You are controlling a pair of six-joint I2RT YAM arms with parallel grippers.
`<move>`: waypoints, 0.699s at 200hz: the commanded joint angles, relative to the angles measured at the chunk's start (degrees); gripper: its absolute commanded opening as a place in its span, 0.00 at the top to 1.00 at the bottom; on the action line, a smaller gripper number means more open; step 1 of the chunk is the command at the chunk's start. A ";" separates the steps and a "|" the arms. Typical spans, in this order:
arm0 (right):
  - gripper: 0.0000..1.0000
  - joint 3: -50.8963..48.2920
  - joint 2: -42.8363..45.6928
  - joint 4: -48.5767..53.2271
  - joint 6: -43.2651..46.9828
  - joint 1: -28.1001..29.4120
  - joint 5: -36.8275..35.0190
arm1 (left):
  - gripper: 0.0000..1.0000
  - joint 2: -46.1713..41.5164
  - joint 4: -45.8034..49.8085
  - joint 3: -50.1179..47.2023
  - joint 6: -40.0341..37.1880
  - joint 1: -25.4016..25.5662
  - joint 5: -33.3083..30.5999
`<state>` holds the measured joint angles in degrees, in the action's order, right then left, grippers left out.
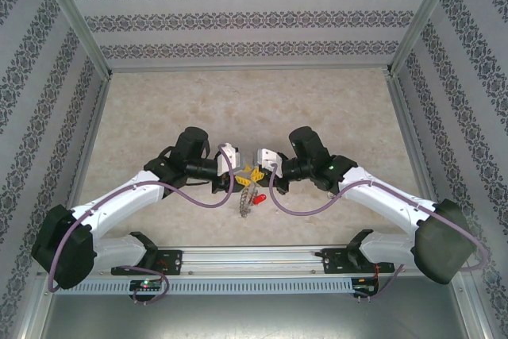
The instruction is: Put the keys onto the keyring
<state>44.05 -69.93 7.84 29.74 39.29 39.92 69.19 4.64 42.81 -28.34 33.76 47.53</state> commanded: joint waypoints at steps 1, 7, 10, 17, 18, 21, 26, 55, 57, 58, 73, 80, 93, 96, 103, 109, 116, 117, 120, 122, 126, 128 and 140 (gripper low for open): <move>1.00 -0.65 -0.03 -1.77 -0.29 0.85 0.91 | 0.62 0.12 2.52 1.93 -2.70 0.69 -1.33; 1.00 -0.63 -0.03 -1.62 -0.12 0.80 0.95 | 0.62 0.14 2.91 2.06 -3.05 0.70 -1.52; 1.00 -0.56 -0.03 -1.52 -0.04 0.82 0.77 | 0.63 0.22 3.11 2.08 -3.14 0.70 -1.66; 1.00 -0.46 -0.03 -1.27 0.06 0.87 0.77 | 0.63 0.30 3.44 2.27 -3.53 0.68 -1.93; 1.00 -0.46 -0.03 -1.26 0.10 0.83 0.73 | 0.63 0.27 3.53 2.27 -3.55 0.69 -1.92; 1.00 -0.46 0.01 -1.25 0.23 0.89 0.76 | 0.64 0.26 3.80 2.32 -3.69 0.69 -1.91; 1.00 -0.46 0.05 -1.24 0.31 0.95 0.69 | 0.64 0.35 4.10 2.53 -3.97 0.70 -2.02; 1.00 -0.46 -0.02 -1.24 0.44 0.88 0.55 | 0.65 1.03 6.19 3.50 -4.98 0.70 -1.70; 1.00 -0.46 -0.03 -1.31 0.42 0.88 0.58 | 0.65 1.08 6.37 3.57 -5.09 0.70 -1.60; 1.00 -0.46 -0.07 -1.32 0.41 0.88 0.59 | 0.65 1.10 6.44 3.63 -5.16 0.70 -1.53; 1.00 -0.46 -0.12 -1.45 0.32 0.97 0.55 | 0.66 1.68 7.55 4.08 -5.80 0.70 -0.94; 1.00 -0.55 -0.07 -1.54 0.26 1.05 0.55 | 0.66 1.85 7.90 4.22 -6.03 0.70 -0.76; 1.00 -0.72 -0.03 -1.69 0.10 1.04 0.33 | 0.66 2.01 8.40 4.23 -6.27 0.72 -0.61; 1.00 -0.77 -0.03 -1.72 0.06 1.05 0.32 | 0.66 2.12 8.47 4.22 -6.31 0.70 -0.73; 1.00 -0.89 0.06 -1.73 0.06 1.04 0.16 | 0.66 2.13 8.54 4.23 -6.29 0.70 -0.85; 1.00 -0.90 0.14 -1.64 0.13 1.06 0.06 | 0.66 2.18 8.68 4.21 -6.42 0.70 -0.94; 1.00 -0.96 0.24 -1.60 0.09 1.06 0.07 | 0.67 2.26 8.80 4.22 -6.38 0.69 -0.98; 1.00 -0.98 0.24 -1.60 0.12 1.10 0.07 | 0.67 2.31 8.84 4.22 -6.38 0.69 -0.97; 1.00 -1.00 0.30 -1.52 0.08 1.09 0.07 | 0.67 2.41 8.90 4.21 -6.45 0.69 -1.07; 1.00 -0.99 0.32 -1.58 0.13 1.09 0.11 | 0.67 2.44 8.89 4.28 -6.48 0.74 -1.02; 1.00 -0.99 0.32 -1.59 0.12 1.11 0.11 | 0.68 2.57 9.00 4.30 -6.47 0.70 -1.07; 1.00 -1.01 0.32 -1.53 0.14 1.13 0.14 | 0.68 2.61 9.05 4.35 -6.53 0.70 -1.11; 1.00 -0.99 0.40 -1.51 0.15 1.06 0.23 | 0.69 2.96 9.24 4.49 -6.56 0.70 -0.95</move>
<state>43.70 -69.93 7.86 29.85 39.66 39.31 71.44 11.53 45.41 -32.97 33.76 45.82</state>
